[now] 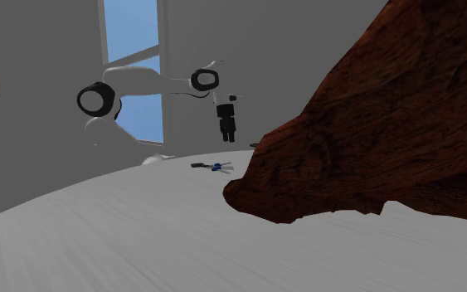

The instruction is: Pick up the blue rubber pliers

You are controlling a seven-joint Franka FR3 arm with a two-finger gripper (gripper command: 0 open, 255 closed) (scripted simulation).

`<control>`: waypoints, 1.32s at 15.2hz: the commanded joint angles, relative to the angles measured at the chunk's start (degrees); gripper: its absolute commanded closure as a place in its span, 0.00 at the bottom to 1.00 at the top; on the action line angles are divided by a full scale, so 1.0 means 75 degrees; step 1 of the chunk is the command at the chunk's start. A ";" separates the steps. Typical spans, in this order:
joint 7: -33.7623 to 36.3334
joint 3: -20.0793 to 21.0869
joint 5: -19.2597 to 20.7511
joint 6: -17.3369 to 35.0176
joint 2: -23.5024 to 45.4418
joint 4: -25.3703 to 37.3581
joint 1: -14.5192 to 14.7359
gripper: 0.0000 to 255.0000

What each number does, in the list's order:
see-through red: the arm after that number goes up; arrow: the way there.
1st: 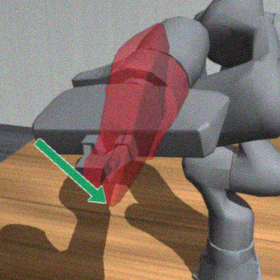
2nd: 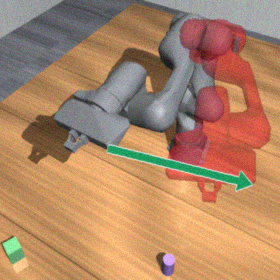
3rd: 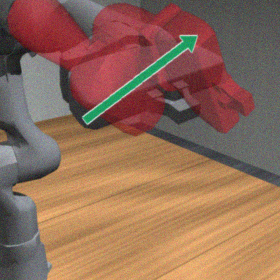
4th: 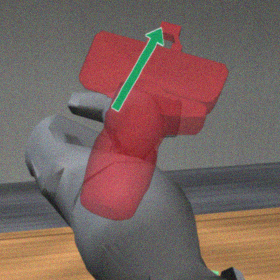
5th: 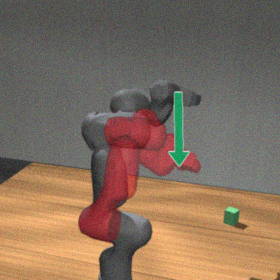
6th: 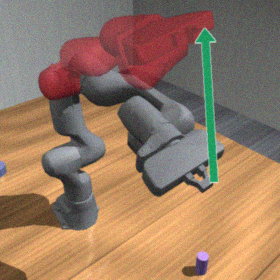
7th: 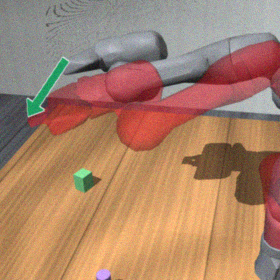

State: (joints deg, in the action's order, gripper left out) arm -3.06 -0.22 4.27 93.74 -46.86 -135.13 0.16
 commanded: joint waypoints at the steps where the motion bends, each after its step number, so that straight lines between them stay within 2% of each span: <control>1: 0.0000 0.0000 0.0000 0.0000 0.0000 0.0000 0.0000 0.00; 11: -0.1034 -0.1418 0.0253 -0.0133 0.2331 0.2221 -0.0482 0.00; 20: -0.2143 -0.2677 -0.0234 -0.0719 0.4814 0.4939 -0.0818 0.00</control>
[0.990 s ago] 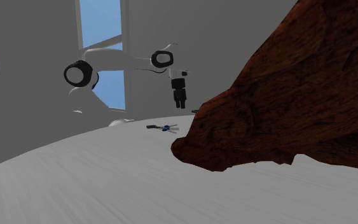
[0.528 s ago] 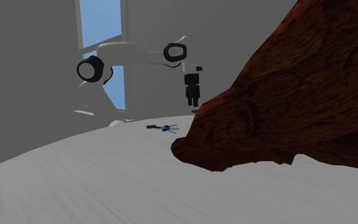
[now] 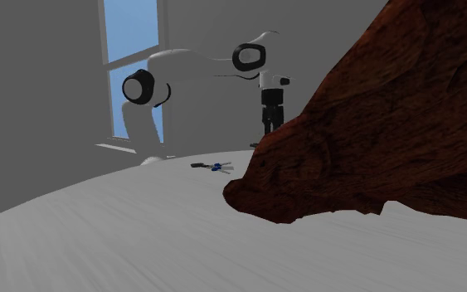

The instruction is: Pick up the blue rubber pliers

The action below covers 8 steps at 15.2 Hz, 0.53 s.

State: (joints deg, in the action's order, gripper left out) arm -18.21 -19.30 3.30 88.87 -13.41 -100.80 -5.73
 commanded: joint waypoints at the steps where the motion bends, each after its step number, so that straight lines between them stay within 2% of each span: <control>1: -0.0263 -0.0274 -0.0215 -0.0175 0.0669 0.0723 -0.0090 0.00; 2: -0.0398 -0.0403 -0.0331 -0.0283 0.0974 0.1076 -0.0154 0.00; 8: -0.0357 -0.0371 -0.0265 0.0368 0.0788 0.0251 -0.0164 0.00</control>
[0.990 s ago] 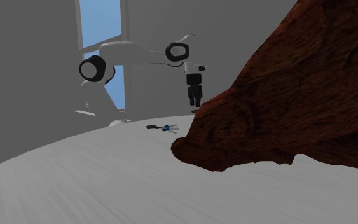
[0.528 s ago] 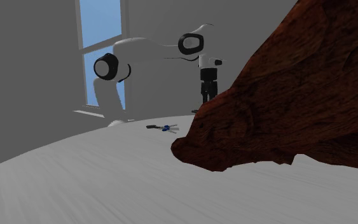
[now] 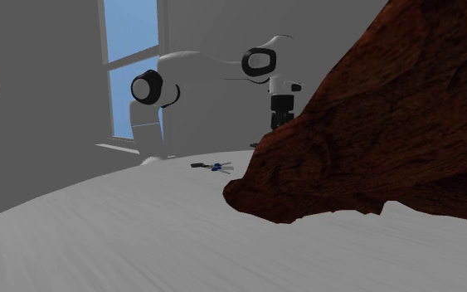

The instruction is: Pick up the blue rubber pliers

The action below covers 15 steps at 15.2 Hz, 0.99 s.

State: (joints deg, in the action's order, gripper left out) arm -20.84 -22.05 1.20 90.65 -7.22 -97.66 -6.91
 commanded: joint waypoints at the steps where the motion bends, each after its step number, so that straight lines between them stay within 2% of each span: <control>1: -0.0002 -0.0003 0.0023 0.0237 -0.0060 -0.0296 -0.0008 0.00; 4: 0.0001 0.0000 0.0027 0.0298 -0.0073 -0.0369 -0.0010 0.00; 5: 0.0008 0.0004 0.0034 0.0301 -0.0092 -0.0390 -0.0009 1.00; 15: -0.0004 -0.0001 0.0019 0.0192 -0.0051 -0.0243 -0.0010 1.00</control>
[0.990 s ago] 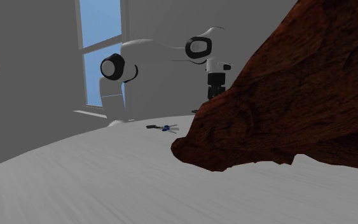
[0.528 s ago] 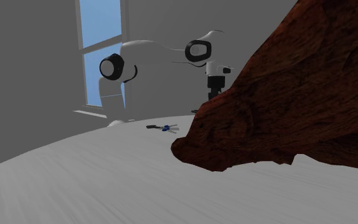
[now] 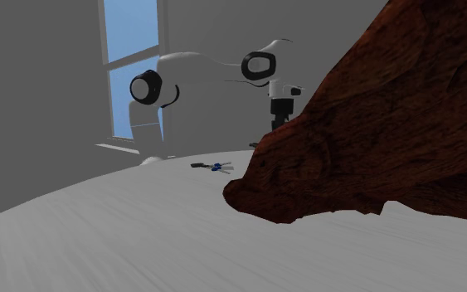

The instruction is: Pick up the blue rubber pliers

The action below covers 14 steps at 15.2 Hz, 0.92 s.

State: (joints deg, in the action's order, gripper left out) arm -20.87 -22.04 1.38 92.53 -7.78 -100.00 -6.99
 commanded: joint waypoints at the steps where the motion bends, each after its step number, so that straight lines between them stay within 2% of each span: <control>1: -0.0005 -0.0003 -0.0013 -0.0164 0.0046 0.0197 0.0001 1.00; 14: -0.0131 -0.0084 -0.0208 -0.1624 0.0578 0.2149 -0.0025 1.00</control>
State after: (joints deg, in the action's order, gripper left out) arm -21.79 -22.63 -0.03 81.36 -3.83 -85.24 -7.17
